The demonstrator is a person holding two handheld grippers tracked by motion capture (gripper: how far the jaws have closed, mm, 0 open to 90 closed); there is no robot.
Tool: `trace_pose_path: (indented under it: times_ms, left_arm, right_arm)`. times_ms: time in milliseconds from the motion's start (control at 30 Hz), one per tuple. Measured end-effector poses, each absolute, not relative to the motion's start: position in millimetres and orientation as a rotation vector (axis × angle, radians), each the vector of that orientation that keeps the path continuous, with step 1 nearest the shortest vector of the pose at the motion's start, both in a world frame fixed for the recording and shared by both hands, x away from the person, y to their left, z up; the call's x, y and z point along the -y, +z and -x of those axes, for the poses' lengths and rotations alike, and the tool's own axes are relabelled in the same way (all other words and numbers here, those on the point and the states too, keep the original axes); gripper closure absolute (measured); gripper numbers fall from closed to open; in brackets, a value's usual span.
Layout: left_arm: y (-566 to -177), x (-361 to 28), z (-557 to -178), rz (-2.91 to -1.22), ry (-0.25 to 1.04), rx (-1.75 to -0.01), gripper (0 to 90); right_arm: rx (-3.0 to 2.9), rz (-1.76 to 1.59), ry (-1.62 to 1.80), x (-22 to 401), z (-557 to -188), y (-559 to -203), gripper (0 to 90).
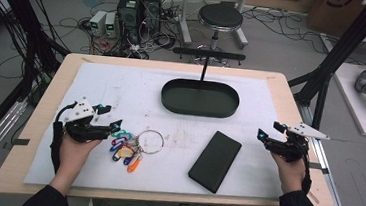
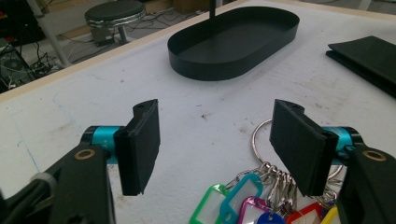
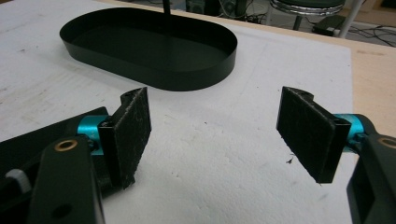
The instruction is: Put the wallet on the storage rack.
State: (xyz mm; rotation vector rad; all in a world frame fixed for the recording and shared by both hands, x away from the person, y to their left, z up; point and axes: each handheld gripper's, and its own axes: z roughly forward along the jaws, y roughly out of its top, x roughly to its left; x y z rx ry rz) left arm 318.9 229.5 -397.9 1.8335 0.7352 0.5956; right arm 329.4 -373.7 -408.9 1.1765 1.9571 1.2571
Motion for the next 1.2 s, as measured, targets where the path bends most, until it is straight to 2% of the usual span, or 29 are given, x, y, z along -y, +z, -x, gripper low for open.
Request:
trace_pose_path:
  times_ms: [67,467,633,700,800,1000,1200]
  left_arm:
    - [-397,-228,-318,-1.841,0.594,-0.735,29.8]
    - [-397,-221,-317,-1.834,0.55,-0.74,29.7]
    - [-397,-218,-317,-1.841,0.546,-0.734,29.7]
    - [-398,-217,-318,-1.844,0.541,-0.736,29.7]
    - [-399,-216,-318,-1.842,0.528,-0.734,29.7]
    - [-400,-214,-318,-1.852,0.518,-0.73,29.7]
    - [-399,-210,-315,-1.852,0.499,-0.719,29.7]
  right_arm:
    - [-1.966,-1.162,1.265,374,-330,-409,26.6]
    - [-2.111,-1.062,1.29,371,-332,-415,26.7]
    - [-2.246,-0.92,1.231,362,-329,-419,30.5]
    - [-2.292,-0.876,1.197,358,-328,-420,36.4]
    - [-2.372,-0.815,1.187,354,-328,-423,39.6]
    - [-2.51,-0.75,1.027,344,-332,-435,42.2]
    - [-2.56,-0.741,1.007,339,-341,-439,42.4]
